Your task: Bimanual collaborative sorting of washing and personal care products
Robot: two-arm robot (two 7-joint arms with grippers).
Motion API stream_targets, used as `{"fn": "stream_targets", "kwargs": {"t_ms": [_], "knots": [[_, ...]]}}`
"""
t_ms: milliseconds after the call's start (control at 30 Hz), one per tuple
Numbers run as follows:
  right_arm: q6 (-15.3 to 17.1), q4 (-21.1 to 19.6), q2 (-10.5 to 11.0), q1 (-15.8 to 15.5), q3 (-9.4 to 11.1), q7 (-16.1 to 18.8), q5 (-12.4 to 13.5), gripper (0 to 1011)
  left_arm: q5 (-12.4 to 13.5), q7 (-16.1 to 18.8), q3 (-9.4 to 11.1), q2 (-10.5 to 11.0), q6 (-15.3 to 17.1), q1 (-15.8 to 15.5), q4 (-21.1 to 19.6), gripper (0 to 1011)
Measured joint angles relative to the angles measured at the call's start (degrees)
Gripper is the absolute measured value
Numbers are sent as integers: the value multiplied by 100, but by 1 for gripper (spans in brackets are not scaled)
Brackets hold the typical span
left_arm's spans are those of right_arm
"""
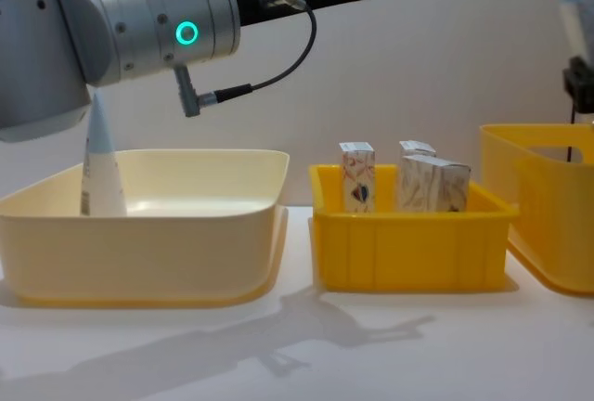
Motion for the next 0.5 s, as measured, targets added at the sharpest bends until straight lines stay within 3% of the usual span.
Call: {"fn": "stream_targets", "kwargs": {"t_ms": [300, 500], "knots": [[337, 158, -89, 121, 302, -167, 20, 533, 0, 0, 0, 0, 0, 0, 0, 1003], [519, 160, -145, 133, 392, -203, 48, 533, 0, 0, 0, 0, 0, 0, 0, 1003]]}}
